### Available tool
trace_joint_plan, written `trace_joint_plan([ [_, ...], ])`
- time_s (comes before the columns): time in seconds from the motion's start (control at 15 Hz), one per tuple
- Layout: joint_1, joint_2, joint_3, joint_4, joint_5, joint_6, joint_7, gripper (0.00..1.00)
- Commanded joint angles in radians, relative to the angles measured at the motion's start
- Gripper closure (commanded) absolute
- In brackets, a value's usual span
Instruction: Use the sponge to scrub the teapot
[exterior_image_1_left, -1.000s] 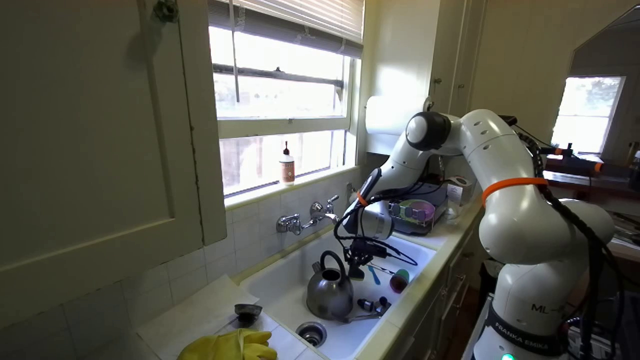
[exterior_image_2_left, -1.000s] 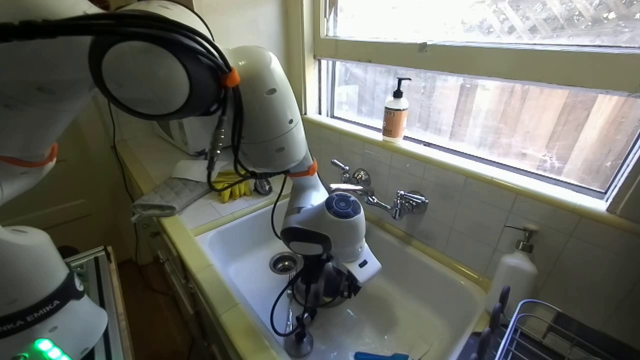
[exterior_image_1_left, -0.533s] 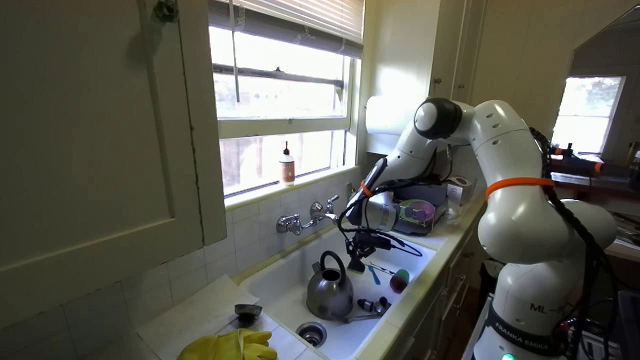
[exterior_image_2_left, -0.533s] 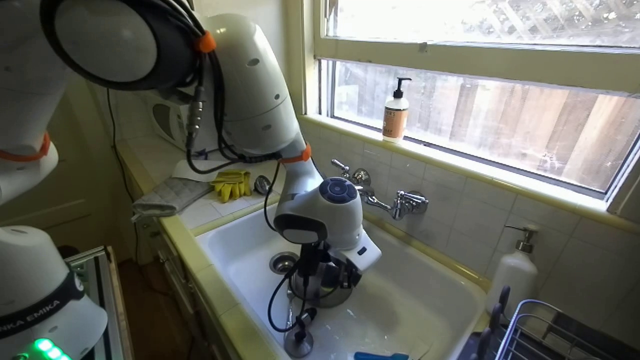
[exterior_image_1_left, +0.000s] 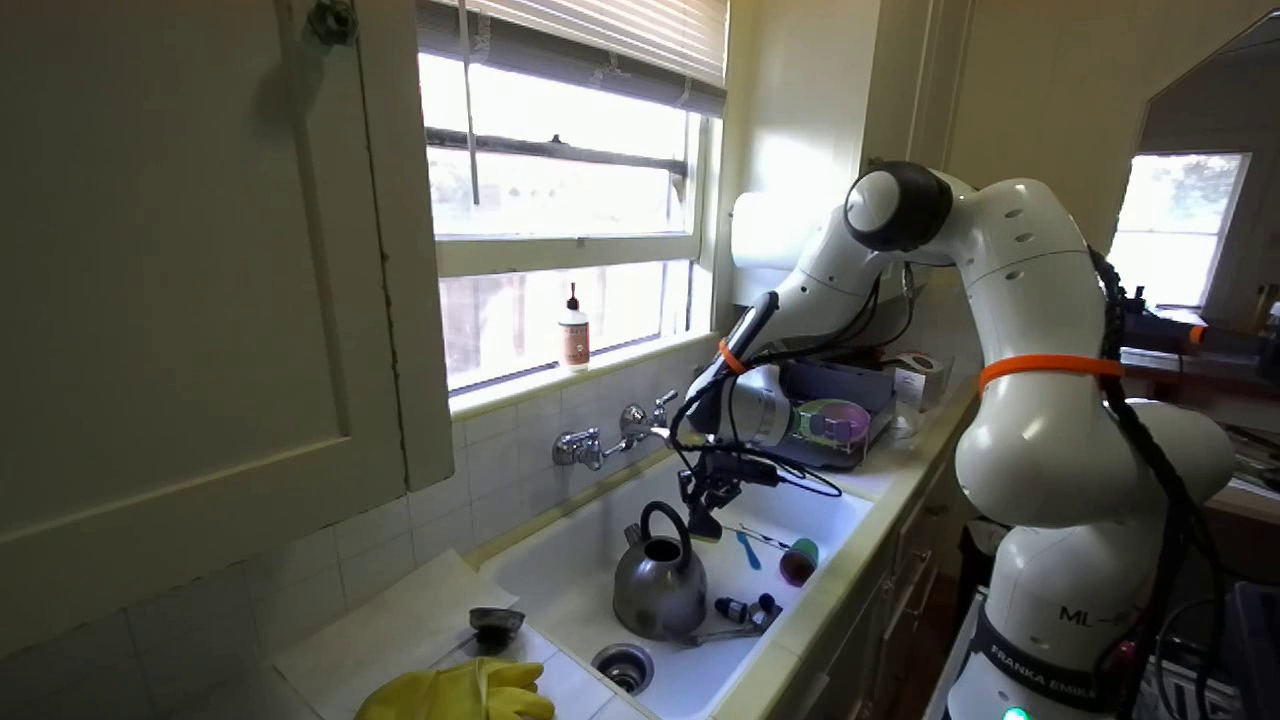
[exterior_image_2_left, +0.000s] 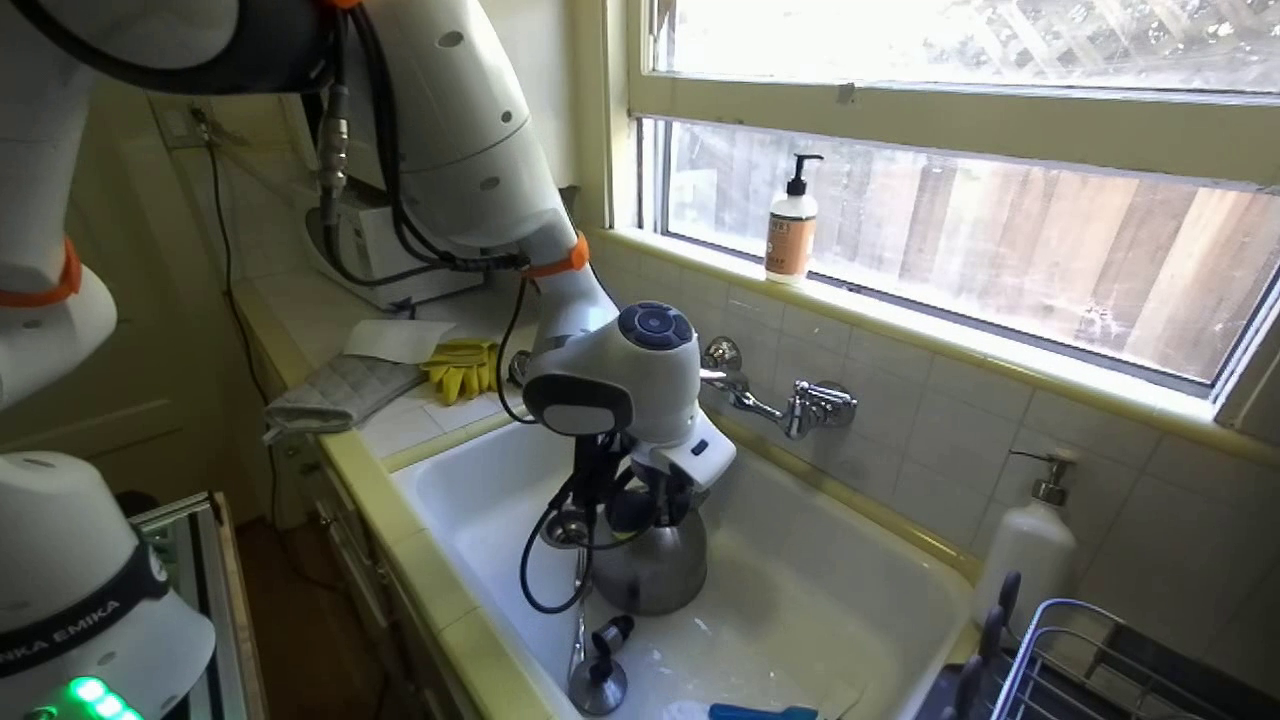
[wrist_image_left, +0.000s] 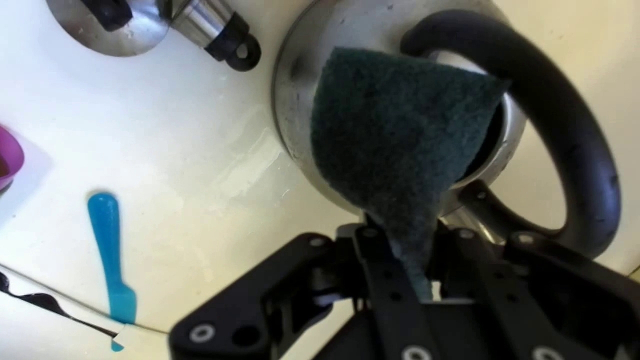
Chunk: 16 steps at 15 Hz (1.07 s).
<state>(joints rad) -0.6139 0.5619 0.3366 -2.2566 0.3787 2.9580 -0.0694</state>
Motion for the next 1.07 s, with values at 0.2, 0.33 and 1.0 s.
trace_joint_plan([
  [0.2,0.094,-0.065,-0.067,0.018,0.087,-0.149,0.026,0.96],
  [0.33,0.12,-0.067,-0.087,0.029,0.127,-0.145,0.034,0.96],
  [1.0,0.203,0.016,-0.141,0.153,0.313,-0.072,0.106,0.96],
])
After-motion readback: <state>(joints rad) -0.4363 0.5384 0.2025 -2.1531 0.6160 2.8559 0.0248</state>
